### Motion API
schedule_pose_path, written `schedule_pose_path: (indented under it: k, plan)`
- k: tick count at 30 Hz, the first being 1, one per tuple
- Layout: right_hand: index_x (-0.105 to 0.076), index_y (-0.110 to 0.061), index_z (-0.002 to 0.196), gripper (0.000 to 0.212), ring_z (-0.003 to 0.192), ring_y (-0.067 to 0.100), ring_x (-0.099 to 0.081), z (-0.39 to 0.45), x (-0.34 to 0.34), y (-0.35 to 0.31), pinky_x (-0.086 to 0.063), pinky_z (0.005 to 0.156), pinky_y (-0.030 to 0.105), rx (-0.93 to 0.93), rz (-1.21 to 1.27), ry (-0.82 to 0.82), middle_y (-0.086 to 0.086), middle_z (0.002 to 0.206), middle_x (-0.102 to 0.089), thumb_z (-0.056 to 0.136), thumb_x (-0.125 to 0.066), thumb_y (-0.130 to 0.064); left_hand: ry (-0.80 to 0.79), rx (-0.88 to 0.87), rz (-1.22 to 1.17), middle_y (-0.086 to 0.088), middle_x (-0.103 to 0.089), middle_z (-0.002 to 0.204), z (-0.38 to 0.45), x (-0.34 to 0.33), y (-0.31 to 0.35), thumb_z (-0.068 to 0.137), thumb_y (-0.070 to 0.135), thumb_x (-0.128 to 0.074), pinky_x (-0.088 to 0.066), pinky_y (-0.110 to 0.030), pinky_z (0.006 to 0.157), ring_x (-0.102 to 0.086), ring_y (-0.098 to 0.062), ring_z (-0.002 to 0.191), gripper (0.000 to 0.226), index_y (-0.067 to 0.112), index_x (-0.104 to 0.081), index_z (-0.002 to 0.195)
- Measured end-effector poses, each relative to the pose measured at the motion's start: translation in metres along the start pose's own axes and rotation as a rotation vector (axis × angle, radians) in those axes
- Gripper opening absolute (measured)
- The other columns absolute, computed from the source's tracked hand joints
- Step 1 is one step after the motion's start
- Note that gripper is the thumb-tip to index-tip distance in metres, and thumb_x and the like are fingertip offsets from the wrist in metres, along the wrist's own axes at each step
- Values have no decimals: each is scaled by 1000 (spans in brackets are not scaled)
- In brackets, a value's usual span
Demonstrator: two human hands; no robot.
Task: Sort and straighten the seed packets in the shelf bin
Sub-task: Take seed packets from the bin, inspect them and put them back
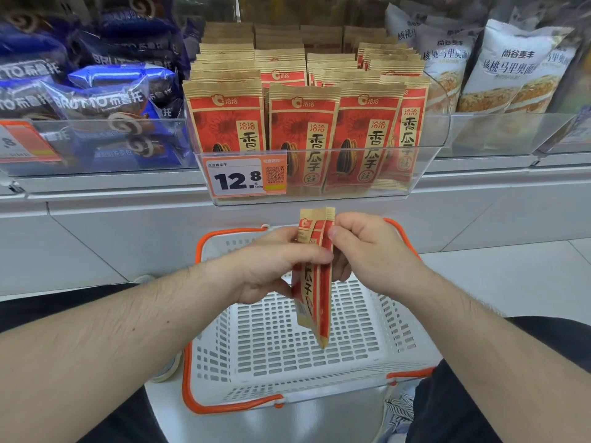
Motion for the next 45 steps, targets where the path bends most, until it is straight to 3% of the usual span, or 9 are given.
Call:
schedule_pose_path:
  k: [3,7,12,17,21,24,30,35,45]
  plan:
    - [-57,-7,74,32,47,21,-58,1,-4,-1,-48,50,34,-33,148,-19,8,59,-59,102,-43,-8,48,-65,-76,-14,-68,87,4,5,1,70,28,-67,-50,-47,76,-65,-27,91,42,9,-64,108]
    - [-54,-5,74,31,41,20,-52,3,-3,-4,-40,47,32,-39,315,-55,13,61,-56,103,-41,-6,-145,-44,-211,-20,-66,86,3,6,4,71,30,-63,-45,-53,87,-58,-35,93,26,6,-67,79]
    - [-54,-7,71,34,39,19,-50,2,-2,-5,-37,47,31,-33,373,-78,13,60,-54,103,-41,-5,-243,-48,-248,-23,-64,89,6,6,2,61,39,-77,-39,-57,96,-55,-37,95,42,3,-66,81]
    - [-54,-7,71,34,39,19,-50,1,-2,-6,-37,46,31,-39,381,-82,13,60,-54,103,-40,-6,-237,-26,-262,-22,-65,87,6,6,3,69,35,-64,-42,-54,92,-58,-35,90,32,4,-67,78]
    - [-55,-7,73,32,44,21,-54,1,-3,-7,-43,48,33,-31,249,-11,11,60,-56,103,-44,-11,-106,22,-264,-18,-67,85,3,1,6,69,26,-64,-53,-49,80,-65,-30,82,22,6,-67,78]
    - [-59,-7,69,33,47,18,-57,-1,1,-10,-46,48,27,-25,73,-7,7,59,-57,99,-54,-20,43,63,-308,-13,-69,86,2,-2,7,83,22,-55,-51,-58,86,-64,-31,87,17,9,-66,81]
    - [-64,-3,62,33,55,18,-65,-13,19,-15,-53,61,35,-106,-269,-389,15,61,-66,87,-70,-24,209,85,-440,-4,-62,72,3,4,11,92,26,-55,-53,-62,88,-60,-24,73,24,14,-60,72]
    - [-68,2,71,22,58,11,-67,-14,18,-17,-55,63,29,-85,-266,-419,1,58,-68,91,-63,-7,261,131,-485,-5,-59,78,5,7,9,90,30,-58,-51,-68,88,-59,-23,72,22,14,-58,75]
    - [-66,5,75,21,55,10,-66,-12,23,-12,-54,61,24,-35,-141,-509,4,59,-67,94,-57,2,242,158,-512,-7,-62,73,2,6,9,90,31,-59,-53,-64,84,-61,-25,70,23,10,-59,82]
Point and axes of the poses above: each hand's wrist, its own z-axis towards the middle knuckle, its own x-axis out of the back of the hand, y = z × x, the point moved 1 cm from there along z, towards the middle knuckle
